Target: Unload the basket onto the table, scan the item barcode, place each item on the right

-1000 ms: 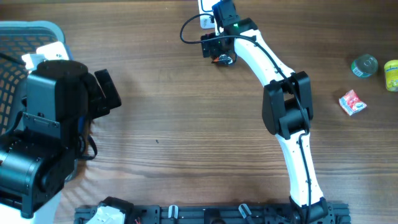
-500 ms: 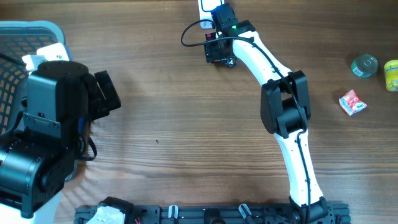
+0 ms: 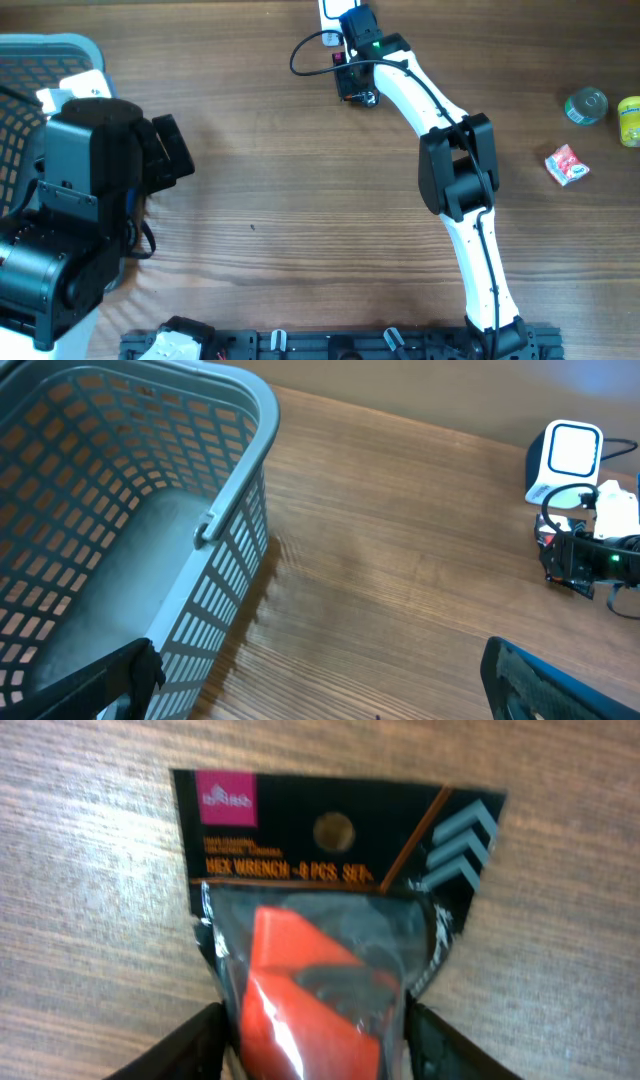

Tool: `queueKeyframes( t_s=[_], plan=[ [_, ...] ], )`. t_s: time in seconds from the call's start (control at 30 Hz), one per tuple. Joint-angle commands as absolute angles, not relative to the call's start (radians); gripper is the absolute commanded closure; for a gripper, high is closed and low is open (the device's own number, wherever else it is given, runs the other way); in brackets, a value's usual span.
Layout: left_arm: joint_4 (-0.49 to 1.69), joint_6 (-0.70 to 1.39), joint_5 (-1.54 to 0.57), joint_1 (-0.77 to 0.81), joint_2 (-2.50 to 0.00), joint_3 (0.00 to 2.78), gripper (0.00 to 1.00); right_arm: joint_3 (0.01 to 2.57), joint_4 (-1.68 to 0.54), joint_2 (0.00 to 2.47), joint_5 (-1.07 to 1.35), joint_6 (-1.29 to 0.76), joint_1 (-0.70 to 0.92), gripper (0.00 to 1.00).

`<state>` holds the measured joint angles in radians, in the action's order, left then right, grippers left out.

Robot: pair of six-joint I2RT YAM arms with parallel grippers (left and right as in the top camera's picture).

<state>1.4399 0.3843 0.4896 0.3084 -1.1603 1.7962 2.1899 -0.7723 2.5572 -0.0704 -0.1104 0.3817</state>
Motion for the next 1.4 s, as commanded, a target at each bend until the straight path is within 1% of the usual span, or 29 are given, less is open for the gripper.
queueKeyframes(
  t_s=[0.0,0.07,0.17,0.23,0.43,0.6,0.7,0.73,1.37],
  plan=[
    [1.455,0.402,0.507,0.307,-1.159,1.799,0.0,2.195,-0.759,2.595,-0.081,-0.105,0.38,0.49],
    [1.46,0.402,0.507,0.307,-1.159,1.799,0.0,2.195,-0.758,2.595,-0.081,-0.105,0.38,0.56],
    [1.46,0.402,0.507,0.307,-1.159,1.799,0.0,2.195,-0.756,2.595,-0.081,-0.105,0.38,0.57],
    [1.46,0.402,0.507,0.307,-1.159,1.799,0.0,2.195,-0.757,2.595,-0.081,-0.105,0.38,0.63],
    [1.46,0.402,0.507,0.307,-1.159,1.799,0.0,2.195,-0.753,2.595,-0.081,-0.108,0.381,0.72],
    [1.46,0.402,0.507,0.307,-1.159,1.799,0.0,2.196,-0.733,2.593,-0.081,-0.109,0.381,0.83],
    [1.46,0.401,0.507,0.307,-1.159,1.799,0.0,2.196,-0.734,2.581,-0.081,-0.112,0.381,0.94],
    [1.46,0.402,0.507,0.307,-1.159,1.799,0.0,2.196,-0.733,2.577,-0.081,-0.112,0.381,0.95],
    [1.46,0.401,0.507,0.307,-1.159,1.799,0.0,2.196,-0.661,2.402,-0.081,-0.107,0.38,0.95]
  ],
)
